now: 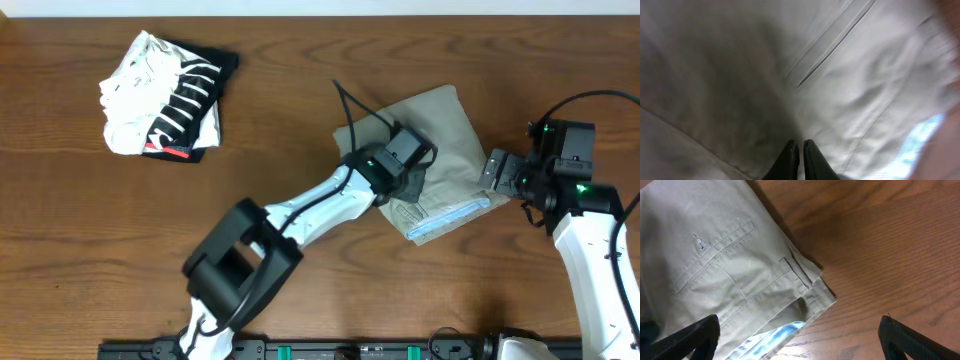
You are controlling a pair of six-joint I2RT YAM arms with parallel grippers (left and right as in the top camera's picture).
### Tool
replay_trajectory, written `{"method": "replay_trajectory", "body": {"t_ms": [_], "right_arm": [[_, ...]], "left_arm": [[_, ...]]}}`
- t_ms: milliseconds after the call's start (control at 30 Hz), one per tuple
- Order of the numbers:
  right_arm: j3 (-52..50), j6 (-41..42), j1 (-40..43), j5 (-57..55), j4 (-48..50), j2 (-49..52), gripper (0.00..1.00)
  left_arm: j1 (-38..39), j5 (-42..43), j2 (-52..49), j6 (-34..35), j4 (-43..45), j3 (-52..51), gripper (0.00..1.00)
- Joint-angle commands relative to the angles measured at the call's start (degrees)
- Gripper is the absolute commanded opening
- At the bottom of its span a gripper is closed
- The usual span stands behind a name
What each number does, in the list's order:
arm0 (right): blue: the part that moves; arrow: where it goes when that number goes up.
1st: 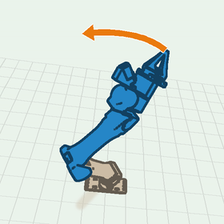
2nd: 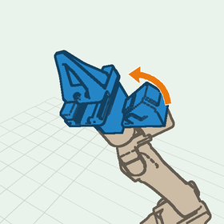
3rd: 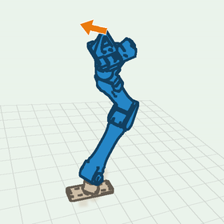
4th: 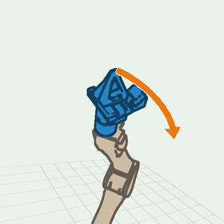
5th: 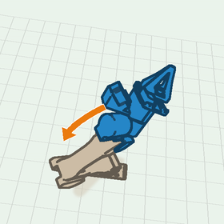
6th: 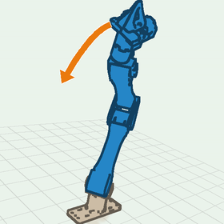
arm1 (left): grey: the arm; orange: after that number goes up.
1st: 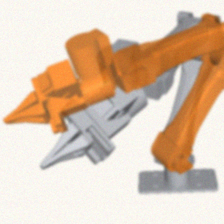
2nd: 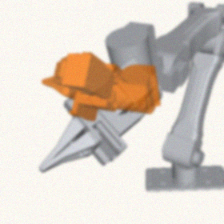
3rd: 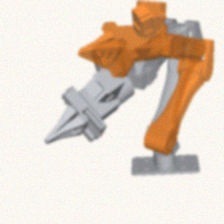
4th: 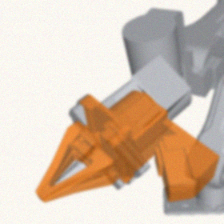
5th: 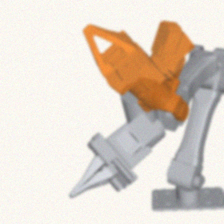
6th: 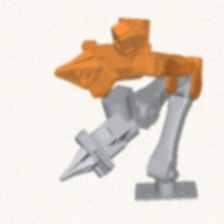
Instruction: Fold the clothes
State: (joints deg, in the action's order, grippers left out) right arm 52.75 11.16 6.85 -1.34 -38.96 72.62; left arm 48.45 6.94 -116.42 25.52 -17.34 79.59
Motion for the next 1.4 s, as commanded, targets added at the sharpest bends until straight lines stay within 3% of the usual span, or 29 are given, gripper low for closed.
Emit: {"method": "replay_trajectory", "body": {"t_ms": [0,233,367,667,800,967,1100,1233,1367], "right_arm": [[-0.17,0.83,0.37,-0.81,0.15,-0.31,0.99],[-0.17,0.83,0.37,-0.79,0.15,-0.31,0.99],[-0.17,0.83,0.37,-0.79,0.15,-0.31,0.99],[-0.17,0.83,0.37,-0.79,0.15,-0.31,0.99],[-0.17,0.83,0.37,-0.79,0.15,-0.31,0.99],[-0.17,0.83,0.37,-0.79,0.17,-0.31,0.99],[-0.17,0.83,0.37,-0.79,0.17,-0.31,0.99],[-0.17,0.83,0.37,-0.79,0.17,-0.31,0.99],[-0.17,0.85,0.37,-0.76,0.15,-0.31,0.99]], "left_arm": [[1.33,0.26,-2.08,0.31,-1.57,0.13,0.08],[3.15,-0.17,-2.67,0.24,-7.72,0.13,0.09],[2.99,-4.96,-2.71,-0.02,-14.03,0.13,0.09],[1.7,-16.61,-2.6,-14.1,-22.38,0.17,0.17],[0.5,-26.18,-0.85,-14.49,-23.71,0.7,0.17],[-1.16,-24.5,5.79,-3.48,-25.9,2.51,0.17],[-2.19,-15.23,11.58,5.09,-24.39,2.51,0.17],[-2.29,-5.03,13.0,6.78,-22.99,2.47,0.17],[-2.29,-2.78,11.78,9.33,-22.67,1.22,0.15]]}}
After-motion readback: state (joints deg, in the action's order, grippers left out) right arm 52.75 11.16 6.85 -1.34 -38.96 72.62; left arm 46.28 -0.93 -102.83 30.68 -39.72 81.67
